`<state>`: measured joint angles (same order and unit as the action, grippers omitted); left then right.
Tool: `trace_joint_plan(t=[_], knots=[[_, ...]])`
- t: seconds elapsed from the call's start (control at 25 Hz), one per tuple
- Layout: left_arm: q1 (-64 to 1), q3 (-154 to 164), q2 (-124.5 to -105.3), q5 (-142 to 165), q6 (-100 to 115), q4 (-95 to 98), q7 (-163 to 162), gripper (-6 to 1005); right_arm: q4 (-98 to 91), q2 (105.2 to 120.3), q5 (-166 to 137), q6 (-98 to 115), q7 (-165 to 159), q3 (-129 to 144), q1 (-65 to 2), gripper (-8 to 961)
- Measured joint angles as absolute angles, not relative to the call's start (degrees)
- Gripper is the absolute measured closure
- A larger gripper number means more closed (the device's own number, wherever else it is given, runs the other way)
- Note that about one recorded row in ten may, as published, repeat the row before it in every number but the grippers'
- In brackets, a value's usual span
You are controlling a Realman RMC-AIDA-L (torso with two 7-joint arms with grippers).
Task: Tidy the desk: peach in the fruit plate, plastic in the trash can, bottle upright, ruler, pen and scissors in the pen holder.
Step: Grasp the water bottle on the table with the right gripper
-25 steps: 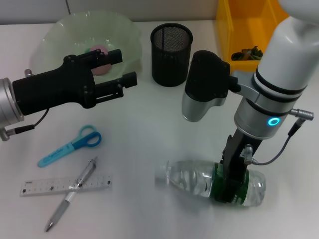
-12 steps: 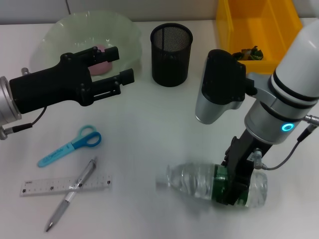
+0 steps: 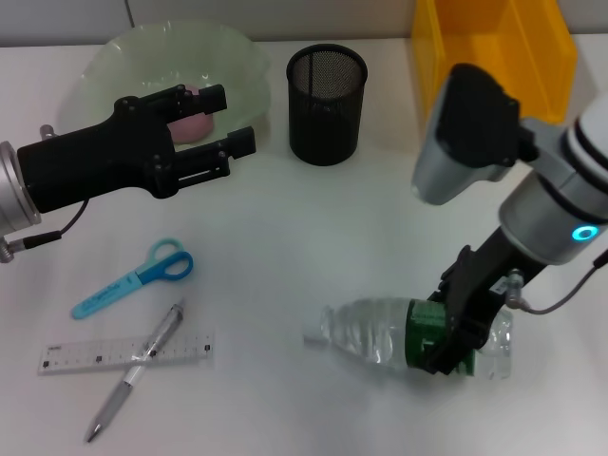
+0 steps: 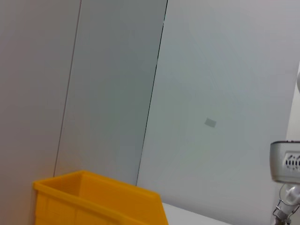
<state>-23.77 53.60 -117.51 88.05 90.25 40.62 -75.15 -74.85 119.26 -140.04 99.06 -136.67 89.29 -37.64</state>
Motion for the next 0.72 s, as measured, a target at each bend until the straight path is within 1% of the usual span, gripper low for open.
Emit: trace_joint_plan(t=[0.24, 0.4, 0.72], knots=[[-24.04, 53.09, -117.72, 88.02, 90.11, 40.70, -75.15, 364, -78.05, 119.26, -139.90, 99.59, -136.64, 86.82, -33.55, 194], [-24.13, 52.99, -117.76, 88.02, 90.08, 40.70, -75.15, 365, -78.69, 119.26, -139.59, 99.58, -136.63, 84.88, -32.47, 194], [-24.17, 52.99, -117.84, 88.22, 89.97, 40.52, -75.15, 366, -81.69, 119.12, -140.02, 99.06, -135.91, 78.89, -28.14, 195]])
